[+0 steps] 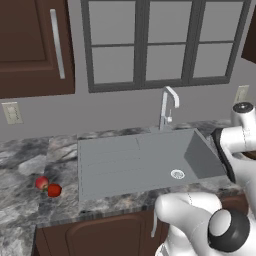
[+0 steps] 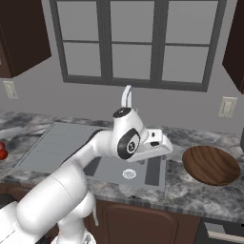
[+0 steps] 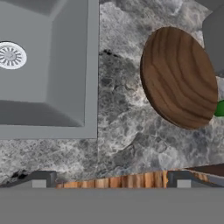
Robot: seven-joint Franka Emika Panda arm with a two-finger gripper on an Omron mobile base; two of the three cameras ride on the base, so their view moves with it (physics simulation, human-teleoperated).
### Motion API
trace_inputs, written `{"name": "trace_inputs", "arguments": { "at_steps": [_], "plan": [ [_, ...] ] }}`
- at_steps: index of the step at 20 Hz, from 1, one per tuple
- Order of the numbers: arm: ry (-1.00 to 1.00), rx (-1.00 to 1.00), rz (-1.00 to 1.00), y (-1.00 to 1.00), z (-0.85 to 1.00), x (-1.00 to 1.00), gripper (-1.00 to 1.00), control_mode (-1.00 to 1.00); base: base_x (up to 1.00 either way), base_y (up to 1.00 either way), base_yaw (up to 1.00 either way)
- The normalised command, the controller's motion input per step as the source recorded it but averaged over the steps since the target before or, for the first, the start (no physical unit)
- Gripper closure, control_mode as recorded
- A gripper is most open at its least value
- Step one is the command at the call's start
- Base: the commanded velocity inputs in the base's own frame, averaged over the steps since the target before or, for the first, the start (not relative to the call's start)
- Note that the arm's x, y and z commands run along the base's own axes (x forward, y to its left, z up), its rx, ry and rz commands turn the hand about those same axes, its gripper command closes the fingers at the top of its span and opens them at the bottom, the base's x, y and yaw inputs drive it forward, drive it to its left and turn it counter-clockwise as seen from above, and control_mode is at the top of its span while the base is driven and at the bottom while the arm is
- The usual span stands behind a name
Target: Remove the bell pepper and apple from the sink. Then move the bowl and cup from the counter to the sink for washing.
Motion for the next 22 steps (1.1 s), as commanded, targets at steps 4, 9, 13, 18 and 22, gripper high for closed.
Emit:
{"name": "trace_inputs", "arguments": {
  "at_steps": [4, 9, 13, 18, 22],
  "plan": [
    [0.04, -0.01, 0.13, -0.27, 0.0, 0.15, -1.0, -1.0, 0.0, 0.0, 0.0],
    [0.07, -0.03, 0.11, -0.22, -0.01, 0.19, -1.0, -1.0, 0.0, 0.0, 0.0],
    [0.14, -0.06, 0.02, -0.13, -0.04, 0.25, -1.0, -1.0, 0.0, 0.0, 0.0],
    [0.15, -0.06, 0.0, -0.17, -0.07, 0.24, -1.0, -1.0, 0.0, 0.0, 0.0],
    [0.16, -0.01, 0.0, -0.22, -0.13, 0.17, -1.0, -1.0, 0.0, 0.0, 0.0]
  ]
}}
